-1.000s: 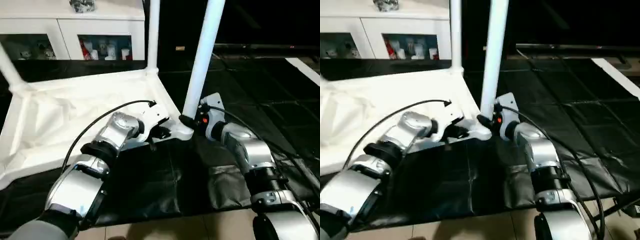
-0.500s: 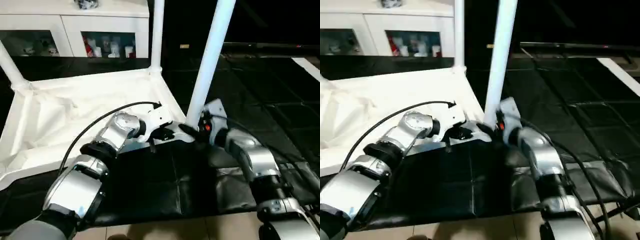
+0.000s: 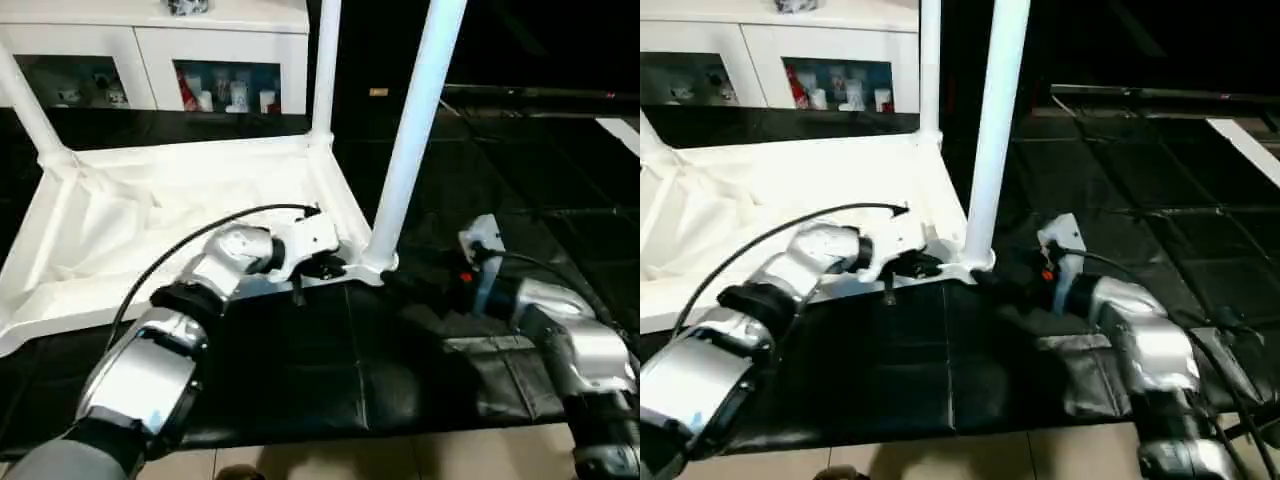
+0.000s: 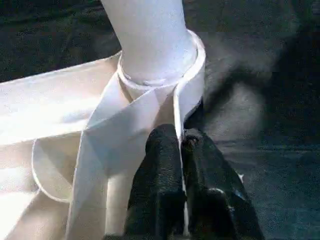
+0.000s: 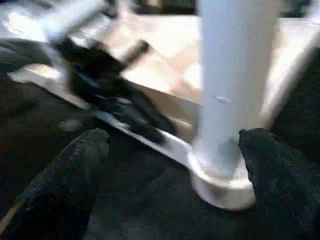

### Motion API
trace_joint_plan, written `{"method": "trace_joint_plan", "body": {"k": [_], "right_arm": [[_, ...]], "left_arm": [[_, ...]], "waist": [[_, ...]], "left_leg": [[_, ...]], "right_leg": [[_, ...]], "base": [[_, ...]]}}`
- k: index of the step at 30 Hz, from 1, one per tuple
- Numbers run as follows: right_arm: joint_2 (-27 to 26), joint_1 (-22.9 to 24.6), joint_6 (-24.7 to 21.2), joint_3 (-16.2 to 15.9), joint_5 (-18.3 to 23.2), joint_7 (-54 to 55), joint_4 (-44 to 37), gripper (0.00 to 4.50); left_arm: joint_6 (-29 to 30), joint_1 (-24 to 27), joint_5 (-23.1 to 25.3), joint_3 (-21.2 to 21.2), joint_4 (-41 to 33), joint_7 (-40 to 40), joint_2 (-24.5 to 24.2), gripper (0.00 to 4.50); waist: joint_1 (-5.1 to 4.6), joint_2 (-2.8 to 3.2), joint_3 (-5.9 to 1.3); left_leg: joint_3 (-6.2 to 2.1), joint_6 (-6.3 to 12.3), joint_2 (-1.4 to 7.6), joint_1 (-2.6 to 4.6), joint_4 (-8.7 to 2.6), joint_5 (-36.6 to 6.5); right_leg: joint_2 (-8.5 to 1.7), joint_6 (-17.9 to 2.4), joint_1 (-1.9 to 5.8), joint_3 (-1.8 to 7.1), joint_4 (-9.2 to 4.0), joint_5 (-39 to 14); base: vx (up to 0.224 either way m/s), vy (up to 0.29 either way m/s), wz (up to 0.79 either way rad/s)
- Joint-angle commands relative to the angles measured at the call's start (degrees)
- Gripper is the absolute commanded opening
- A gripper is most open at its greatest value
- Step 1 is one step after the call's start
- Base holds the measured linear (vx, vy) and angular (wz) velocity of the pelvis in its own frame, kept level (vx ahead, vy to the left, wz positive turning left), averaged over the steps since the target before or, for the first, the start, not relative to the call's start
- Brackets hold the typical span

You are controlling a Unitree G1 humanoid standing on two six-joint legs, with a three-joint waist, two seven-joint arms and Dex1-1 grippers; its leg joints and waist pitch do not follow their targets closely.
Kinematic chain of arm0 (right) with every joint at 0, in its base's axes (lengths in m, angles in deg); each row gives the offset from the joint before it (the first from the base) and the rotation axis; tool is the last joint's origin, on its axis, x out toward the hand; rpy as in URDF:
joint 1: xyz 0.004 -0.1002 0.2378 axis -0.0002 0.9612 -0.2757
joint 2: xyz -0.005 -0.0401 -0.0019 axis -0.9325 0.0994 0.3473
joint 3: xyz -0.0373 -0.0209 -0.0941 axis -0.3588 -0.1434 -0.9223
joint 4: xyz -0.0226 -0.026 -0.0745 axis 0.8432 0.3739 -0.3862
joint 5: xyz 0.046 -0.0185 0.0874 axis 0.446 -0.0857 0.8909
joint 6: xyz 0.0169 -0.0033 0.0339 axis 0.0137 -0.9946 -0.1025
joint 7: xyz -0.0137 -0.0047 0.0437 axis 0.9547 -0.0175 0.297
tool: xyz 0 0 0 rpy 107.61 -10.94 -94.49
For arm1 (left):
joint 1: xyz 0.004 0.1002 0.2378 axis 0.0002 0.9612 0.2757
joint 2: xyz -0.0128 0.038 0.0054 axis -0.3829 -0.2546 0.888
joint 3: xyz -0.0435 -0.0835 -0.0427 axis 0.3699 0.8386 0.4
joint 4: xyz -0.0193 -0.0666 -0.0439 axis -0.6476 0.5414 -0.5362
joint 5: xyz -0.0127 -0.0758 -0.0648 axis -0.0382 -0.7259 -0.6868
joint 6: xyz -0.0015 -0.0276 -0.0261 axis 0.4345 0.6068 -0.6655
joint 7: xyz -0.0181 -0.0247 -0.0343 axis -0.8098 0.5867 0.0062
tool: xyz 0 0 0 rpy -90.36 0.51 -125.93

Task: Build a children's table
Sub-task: Rotate leg to tighten

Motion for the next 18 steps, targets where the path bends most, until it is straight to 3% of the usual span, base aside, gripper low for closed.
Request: {"method": "trace_joint_plan", "body": {"k": [1, 3, 4, 7, 8, 9, 11, 12, 15, 16, 17, 18], "right_arm": [[-0.5, 0.3, -2.6, 0.0, 4.2, -1.9, -4.5, 4.5], [-1.0, 0.3, -3.2, -0.5, 5.2, -2.1, -5.7, 4.5], [-1.5, 0.3, -3.8, -1.0, 6.2, -2.0, -6.8, 4.5], [-2.3, 0.0, -4.7, -1.5, 7.4, -2.0, -8.1, 4.5], [-3.7, -0.8, -5.3, -1.6, 8.5, -1.7, -8.5, 4.5], [-4.4, -1.1, -5.8, -1.7, 9.2, -1.5, -8.8, 4.5], [-5.8, -1.9, -6.1, -1.8, 9.9, -0.8, -9.0, 4.5], [-6.6, -2.4, -6.4, -2.0, 10.3, -0.4, -9.1, 4.5], [-9.3, -4.2, -6.1, -3.1, 10.3, 1.4, -8.5, 4.5], [-9.3, -4.2, -6.1, -3.1, 10.3, 1.4, -8.5, 4.5], [-11.0, -5.3, -5.4, -4.3, 9.6, 2.6, -7.6, 4.5], [-12.0, -6.0, -4.7, -5.2, 8.8, 3.4, -6.8, 4.5]], "left_arm": [[3.1, -0.4, -2.7, 1.7, -6.4, 2.4, -1.3, 0.58], [4.7, 0.7, -2.9, 1.7, -8.7, 3.2, -2.7, 0.67], [6.0, 2.0, -3.0, 1.6, -11.5, 4.4, -4.5, 0.76], [8.3, 4.2, -3.4, 1.5, -16.2, 6.8, -7.2, 1.02], [12.1, 6.7, -4.7, 2.0, -21.7, 9.8, -10.2, 1.02], [14.1, 8.1, -5.3, 2.3, -24.6, 11.3, -11.8, 1.05], [16.7, 10.1, -5.6, 2.5, -28.4, 13.5, -14.8, 1.15], [18.0, 11.2, -5.3, 2.7, -30.3, 14.2, -16.8, 1.32], [22.3, 14.3, -4.9, 4.2, -35.1, 15.5, -23.1, 1.52], [22.3, 14.3, -4.9, 4.2, -35.1, 15.5, -23.1, 1.63], [24.8, 16.7, -5.1, 5.3, -38.3, 16.3, -26.6, 1.75], [26.3, 18.1, -5.3, 6.1, -40.2, 16.8, -28.4, 1.75]], "waist": [[0.42, 0.06, -4.65], [0.38, 0.12, -4.42], [0.26, -0.06, -4.24], [-0.12, 0.28, -4.04], [-0.13, 0.37, -4.05], [-0.34, 0.56, -4.05], [-0.48, 0.61, -3.98], [-0.57, 0.2, -3.99], [-0.77, 0.99, -3.94], [-0.81, 1.06, -3.91], [-0.79, 1.55, -3.89], [-1.22, 1.44, -3.89]], "left_leg": [[-0.46, 5.15, 2.21, 0.05, -3.22, -3.6], [-0.45, 4.24, 2.2, 0.07, -3.49, -5.7], [-0.46, 3.33, 2.05, 0.15, -3.65, -7.1], [-0.53, 1.33, 2.02, 0.51, -4.05, -9.3], [-0.65, 0.51, 2.15, 0.64, -4.2, -9.7], [-0.88, -0.16, 2.4, 0.48, -4.51, -9.9], [-0.68, -0.49, 2.22, 0.91, -4.51, -10.5], [-0.71, -0.78, 2.23, 0.75, -4.64, -10.4], [-0.74, -1.57, 2.17, 0.98, -4.73, -10.4], [-0.82, -1.77, 2.2, 0.95, -4.81, -10.5], [-0.76, -2.17, 2.11, 1.16, -4.79, -11.2], [-0.77, -2.71, 2.21, 1.05, -5.03, -11.7]], "right_leg": [[-4.29, -13.0, 4.28, 3.58, -2.82, -1.5], [-4.37, -12.5, 4.23, 3.57, -3.24, -4.9], [-4.46, -11.3, 4.21, 3.54, -3.67, -8.6], [-4.62, -8.7, 3.93, 3.6, -4.55, -15.8], [-4.73, -8.4, 3.85, 3.75, -4.44, -16.3], [-4.82, -8.8, 3.88, 3.79, -4.1, -15.7], [-4.45, -8.7, 3.41, 3.82, -4.38, -15.6], [-4.46, -8.9, 3.61, 3.85, -4.19, -15.1], [-4.3, -8.9, 3.36, 3.91, -3.88, -14.3], [-4.3, -9.0, 3.33, 3.91, -3.85, -14.0], [-4.19, -9.0, 3.23, 3.92, -3.88, -13.9], [-4.13, -9.5, 3.18, 3.98, -3.59, -12.9]], "base": [[0.0, 0.0, 0.0], [0.0, 0.0, 0.0], [0.0, 0.0, 0.0], [0.0, 0.0, 0.0], [0.0, 0.0, 0.0], [0.0, 0.0, 0.0], [0.0, 0.0, 0.0], [0.0, 0.0, 0.0], [0.0, 0.0, 0.0], [0.0, 0.0, 0.0], [0.0, 0.0, 0.0], [0.0, 0.0, 0.0]]}}
